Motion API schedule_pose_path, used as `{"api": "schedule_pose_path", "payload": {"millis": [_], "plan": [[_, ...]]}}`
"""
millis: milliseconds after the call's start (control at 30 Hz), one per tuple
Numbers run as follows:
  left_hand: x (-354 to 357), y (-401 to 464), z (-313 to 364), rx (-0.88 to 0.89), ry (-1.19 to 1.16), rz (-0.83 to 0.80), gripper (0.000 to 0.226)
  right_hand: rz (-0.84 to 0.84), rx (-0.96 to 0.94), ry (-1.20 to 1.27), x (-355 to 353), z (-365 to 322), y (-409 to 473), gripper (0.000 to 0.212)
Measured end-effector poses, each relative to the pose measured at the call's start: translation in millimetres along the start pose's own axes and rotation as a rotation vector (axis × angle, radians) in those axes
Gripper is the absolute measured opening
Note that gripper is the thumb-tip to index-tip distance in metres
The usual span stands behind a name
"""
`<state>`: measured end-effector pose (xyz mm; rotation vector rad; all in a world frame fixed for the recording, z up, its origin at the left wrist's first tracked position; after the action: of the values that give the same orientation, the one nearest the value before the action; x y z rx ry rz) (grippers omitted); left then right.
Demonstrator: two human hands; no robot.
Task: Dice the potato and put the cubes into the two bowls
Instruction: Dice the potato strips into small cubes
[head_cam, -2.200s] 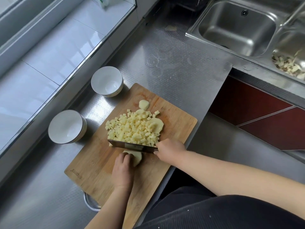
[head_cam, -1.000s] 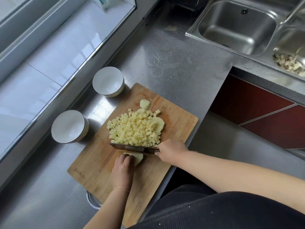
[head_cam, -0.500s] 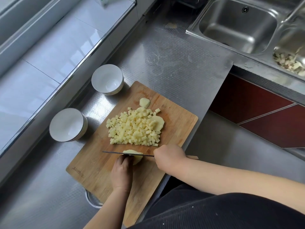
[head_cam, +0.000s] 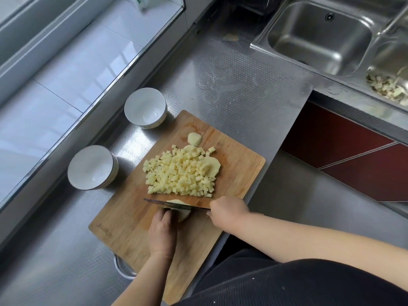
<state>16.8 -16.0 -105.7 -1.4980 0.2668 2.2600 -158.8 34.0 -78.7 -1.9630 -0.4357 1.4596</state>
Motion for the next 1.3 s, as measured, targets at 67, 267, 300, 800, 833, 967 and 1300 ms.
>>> {"api": "schedule_pose_path", "payload": {"millis": [67, 267, 300, 800, 833, 967, 1300], "plan": [[-5.3, -2.6, 1.7, 0.022, -0.031, 0.044, 0.016, -0.026, 0.021, 0.07, -1.9, 7.8, 4.0, 0.036], [-8.3, -8.3, 1.6, 0.002, -0.058, 0.056, 0.018, 0.002, -0.003, 0.109, -12.5, 10.5, 4.4, 0.036], [-6.9, -8.3, 0.2, -0.004, -0.065, 0.053, 0.021, 0.022, -0.025, 0.079, -14.6, 5.9, 0.9, 0.035], [-0.6, -10.1, -4.7, -0.06, -0.076, 0.015, 0.029, 0.017, -0.027, -0.102, -13.4, -22.6, -22.8, 0.023], [-0.7, -9.3, -4.4, -0.051, -0.08, 0.018, 0.029, 0.006, -0.021, -0.097, -9.8, -22.4, -21.0, 0.023], [-1.6, -9.4, -1.7, -0.04, -0.063, 0.015, 0.027, -0.016, 0.001, -0.057, 3.1, -16.2, -12.7, 0.022], [-5.6, -12.5, -0.8, 0.003, -0.072, -0.01, 0.015, 0.027, 0.03, 0.086, -6.5, 0.4, -12.4, 0.038]]}}
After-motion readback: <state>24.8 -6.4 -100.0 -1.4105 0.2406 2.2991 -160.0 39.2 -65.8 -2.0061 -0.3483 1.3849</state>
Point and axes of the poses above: each hand's wrist, its own y-axis towards the middle knuckle, its own x-axis out of the palm, z = x × y, the point moved 9 cm from there along y, towards the middle knuckle, and after that the axes turned 4 degrees about x, right-handed, at the moved point
